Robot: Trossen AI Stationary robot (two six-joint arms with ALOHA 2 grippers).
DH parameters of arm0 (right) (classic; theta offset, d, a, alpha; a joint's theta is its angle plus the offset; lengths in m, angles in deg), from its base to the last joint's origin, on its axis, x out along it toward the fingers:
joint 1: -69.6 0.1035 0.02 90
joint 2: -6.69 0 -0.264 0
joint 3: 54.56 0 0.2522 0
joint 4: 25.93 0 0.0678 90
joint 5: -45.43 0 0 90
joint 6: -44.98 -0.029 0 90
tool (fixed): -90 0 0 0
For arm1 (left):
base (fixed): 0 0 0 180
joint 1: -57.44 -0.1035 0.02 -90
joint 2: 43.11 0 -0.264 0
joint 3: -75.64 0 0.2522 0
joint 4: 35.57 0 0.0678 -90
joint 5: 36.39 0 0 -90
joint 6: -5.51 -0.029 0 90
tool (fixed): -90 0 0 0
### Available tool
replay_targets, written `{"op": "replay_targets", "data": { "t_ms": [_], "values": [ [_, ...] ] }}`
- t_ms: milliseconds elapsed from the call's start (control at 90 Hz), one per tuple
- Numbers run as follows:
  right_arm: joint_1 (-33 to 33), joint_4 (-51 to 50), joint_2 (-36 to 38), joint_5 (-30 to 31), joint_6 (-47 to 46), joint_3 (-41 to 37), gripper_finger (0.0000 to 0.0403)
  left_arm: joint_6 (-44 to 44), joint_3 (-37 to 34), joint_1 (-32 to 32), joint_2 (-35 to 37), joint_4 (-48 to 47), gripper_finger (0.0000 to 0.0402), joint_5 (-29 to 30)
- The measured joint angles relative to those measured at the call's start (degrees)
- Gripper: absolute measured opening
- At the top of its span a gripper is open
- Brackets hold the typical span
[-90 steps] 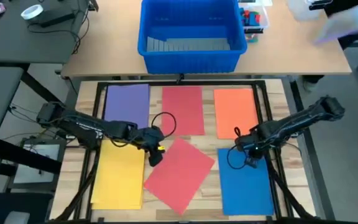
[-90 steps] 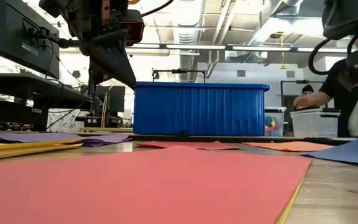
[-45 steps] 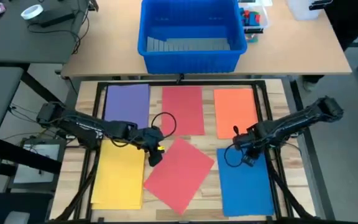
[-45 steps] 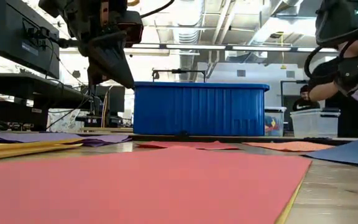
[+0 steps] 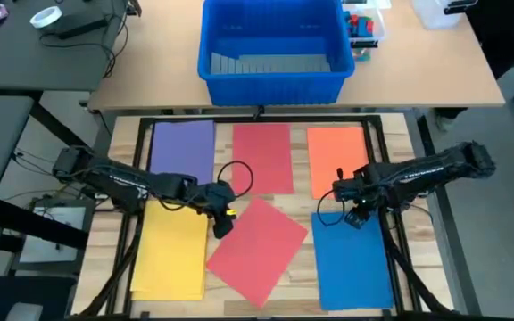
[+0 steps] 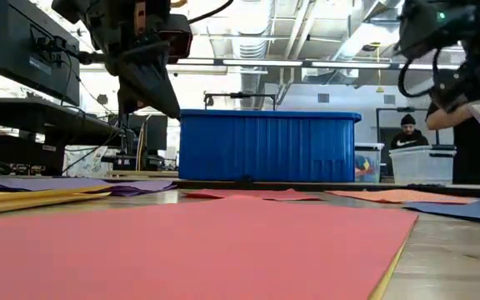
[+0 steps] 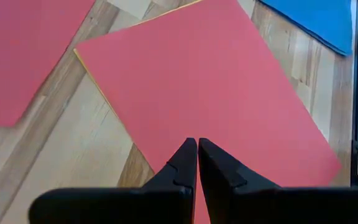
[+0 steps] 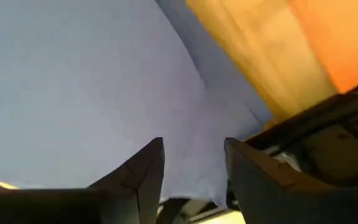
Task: Organize paper
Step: Stack the blue colored paper on top of the other blue colored papers
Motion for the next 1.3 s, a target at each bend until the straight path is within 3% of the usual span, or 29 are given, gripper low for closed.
{"op": "replay_targets", "data": {
  "t_ms": [144, 344, 400, 622, 844, 1300],
  "values": [
    [-1.44, 2.21, 0.34, 0.31, -0.53, 4.06, 0.0142, -0.68, 0.0, 0.0, 0.0, 0.02, 0.0, 0.0],
    [6.89, 38.14, -2.3, 2.28, -10.82, 1.33, 0.0136, -0.26, 0.02, 0.0, 0.0, -0.34, 0.0, -0.02],
    [9.88, 42.9, -5.5, 4.6, -11.06, 0.56, 0.0124, -0.25, 0.02, 0.0, 0.0, -0.76, 0.0, -0.01],
    [19.47, 49.15, -19.02, 7.74, -5.15, 0.48, 0.0011, -1.43, 0.02, 0.0, 0.0, -2.19, 0.0, 0.0],
    [20.53, 55.49, -27.07, 8.42, -7.63, 0.48, 0.0001, -3.04, 0.02, 0.0, 0.0, -2.58, 0.0, 0.0],
    [19.15, 50.52, -27.74, 8.13, -7.76, 0.94, 0.0, -3.07, 0.02, 0.0, 0.0, -2.6, 0.0, 0.0]
  ]
}}
